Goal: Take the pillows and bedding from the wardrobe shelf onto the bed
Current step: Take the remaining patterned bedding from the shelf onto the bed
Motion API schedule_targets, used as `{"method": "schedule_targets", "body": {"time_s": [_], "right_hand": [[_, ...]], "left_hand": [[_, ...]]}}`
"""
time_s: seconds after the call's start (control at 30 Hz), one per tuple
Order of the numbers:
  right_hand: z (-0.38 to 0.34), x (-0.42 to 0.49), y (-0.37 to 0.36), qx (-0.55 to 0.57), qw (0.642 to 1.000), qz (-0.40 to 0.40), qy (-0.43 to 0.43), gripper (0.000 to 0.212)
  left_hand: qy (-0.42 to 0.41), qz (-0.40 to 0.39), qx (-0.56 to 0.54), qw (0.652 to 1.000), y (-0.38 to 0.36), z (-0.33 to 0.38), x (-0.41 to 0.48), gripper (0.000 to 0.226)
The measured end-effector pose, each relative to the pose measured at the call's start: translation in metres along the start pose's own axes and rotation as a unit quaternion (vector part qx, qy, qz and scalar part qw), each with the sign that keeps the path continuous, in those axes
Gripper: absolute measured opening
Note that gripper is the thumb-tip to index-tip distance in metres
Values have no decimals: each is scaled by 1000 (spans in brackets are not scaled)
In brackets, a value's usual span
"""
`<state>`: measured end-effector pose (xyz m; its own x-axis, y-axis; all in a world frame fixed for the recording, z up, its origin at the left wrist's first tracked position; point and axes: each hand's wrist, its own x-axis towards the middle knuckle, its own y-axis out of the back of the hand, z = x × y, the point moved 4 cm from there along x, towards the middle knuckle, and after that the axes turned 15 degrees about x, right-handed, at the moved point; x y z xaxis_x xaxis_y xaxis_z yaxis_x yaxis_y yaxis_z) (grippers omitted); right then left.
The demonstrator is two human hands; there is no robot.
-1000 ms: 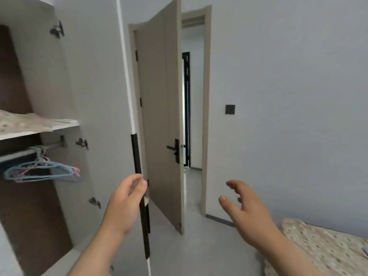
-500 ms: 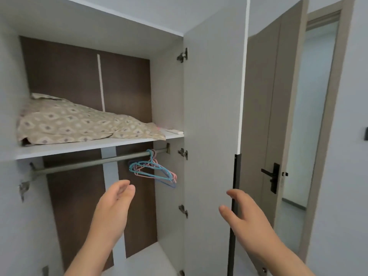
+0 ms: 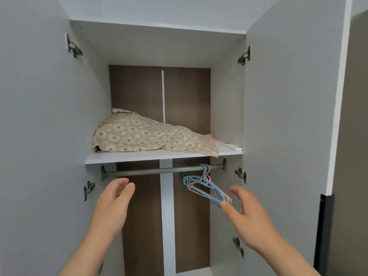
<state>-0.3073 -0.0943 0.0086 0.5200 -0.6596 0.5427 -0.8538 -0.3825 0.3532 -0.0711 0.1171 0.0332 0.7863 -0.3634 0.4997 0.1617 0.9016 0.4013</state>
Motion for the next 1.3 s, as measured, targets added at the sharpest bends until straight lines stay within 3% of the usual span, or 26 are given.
{"method": "schedule_targets", "body": {"time_s": [0.23,0.47,0.6,0.9,1.1,1.3], "right_hand": [[24,93,-9,17,998,-47,36,43],[32,154,-49,40,995,-81,38,57],[36,206,-83,34,997,-62,43,62],[36,366,-175,-51,997,17,48,70],[53,451,-208,-82,996,42,-4,64],[76,519,-227,-158,983,36,-88,69]], "left_hand": [[11,60,76,995,-26,14,35,28],[26,82,134,987,-34,-7,83,52],[37,93,144,985,-46,-21,135,70],[-8,150,186,971,-66,-63,331,67],[-32,167,300,939,-79,-70,446,63],[-4,155,424,892,-97,-90,525,67]]}}
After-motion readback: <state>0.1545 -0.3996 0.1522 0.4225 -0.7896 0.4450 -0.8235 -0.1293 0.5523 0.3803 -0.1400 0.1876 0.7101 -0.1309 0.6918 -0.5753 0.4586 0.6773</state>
